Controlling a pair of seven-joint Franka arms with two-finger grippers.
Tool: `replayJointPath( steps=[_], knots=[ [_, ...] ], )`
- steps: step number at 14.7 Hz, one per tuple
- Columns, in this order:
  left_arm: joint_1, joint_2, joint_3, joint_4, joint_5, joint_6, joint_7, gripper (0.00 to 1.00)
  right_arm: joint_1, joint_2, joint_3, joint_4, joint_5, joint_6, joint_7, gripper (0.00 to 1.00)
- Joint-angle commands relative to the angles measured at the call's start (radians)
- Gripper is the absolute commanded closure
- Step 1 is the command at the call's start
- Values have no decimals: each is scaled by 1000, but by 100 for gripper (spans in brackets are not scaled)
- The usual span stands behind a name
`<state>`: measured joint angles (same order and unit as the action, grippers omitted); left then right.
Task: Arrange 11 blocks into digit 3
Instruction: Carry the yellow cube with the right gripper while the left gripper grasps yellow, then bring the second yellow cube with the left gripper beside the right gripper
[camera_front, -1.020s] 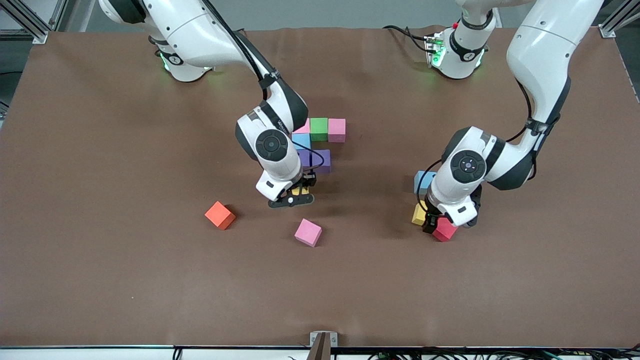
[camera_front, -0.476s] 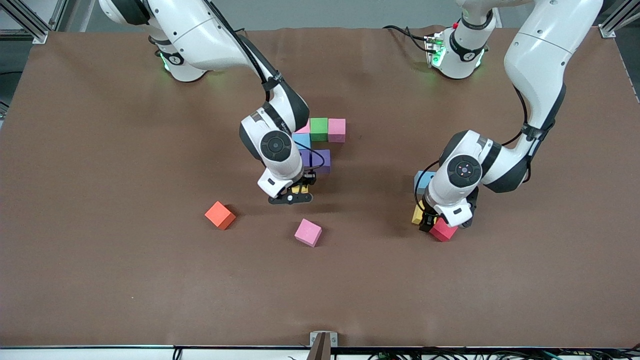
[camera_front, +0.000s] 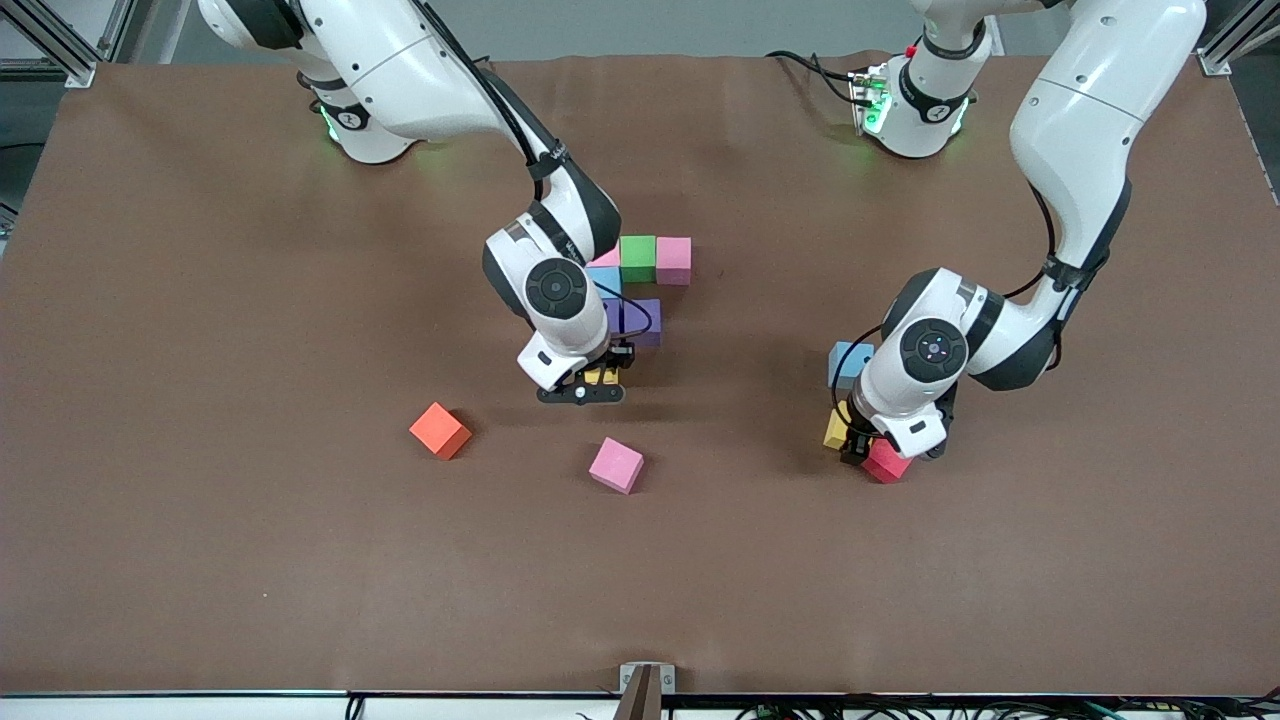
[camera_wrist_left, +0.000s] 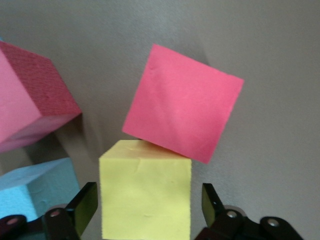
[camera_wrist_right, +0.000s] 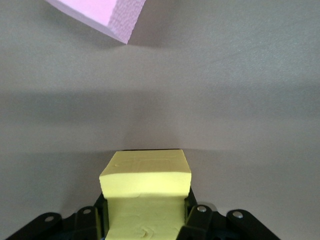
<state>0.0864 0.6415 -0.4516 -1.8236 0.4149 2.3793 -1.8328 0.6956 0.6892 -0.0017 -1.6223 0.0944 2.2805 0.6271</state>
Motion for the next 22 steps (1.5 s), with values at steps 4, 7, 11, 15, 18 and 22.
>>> replayJointPath(
  steps=[4, 7, 11, 15, 18, 22],
  knots=[
    [-34, 4, -10, 0, 22, 9, -84, 67, 47, -20, -34, -54, -42, 51, 71, 98],
    [-99, -22, -13, 1, 22, -49, -293, 72, 65, -23, -44, -56, -67, 53, 114, 98],
    [-155, -46, -57, -13, 21, -120, -523, 72, 67, -28, -47, -65, -70, 50, 117, 98],
    [-198, -45, -108, -37, 16, -121, -666, 72, 77, -39, -46, -76, -79, 48, 117, 98],
    [-250, -36, -108, -37, 9, -120, -732, 72, 78, -39, -46, -76, -78, 50, 117, 98],
    [-306, -20, -108, -31, 5, -106, -802, 72, 81, -40, -44, -76, -78, 45, 118, 98]
  ],
)
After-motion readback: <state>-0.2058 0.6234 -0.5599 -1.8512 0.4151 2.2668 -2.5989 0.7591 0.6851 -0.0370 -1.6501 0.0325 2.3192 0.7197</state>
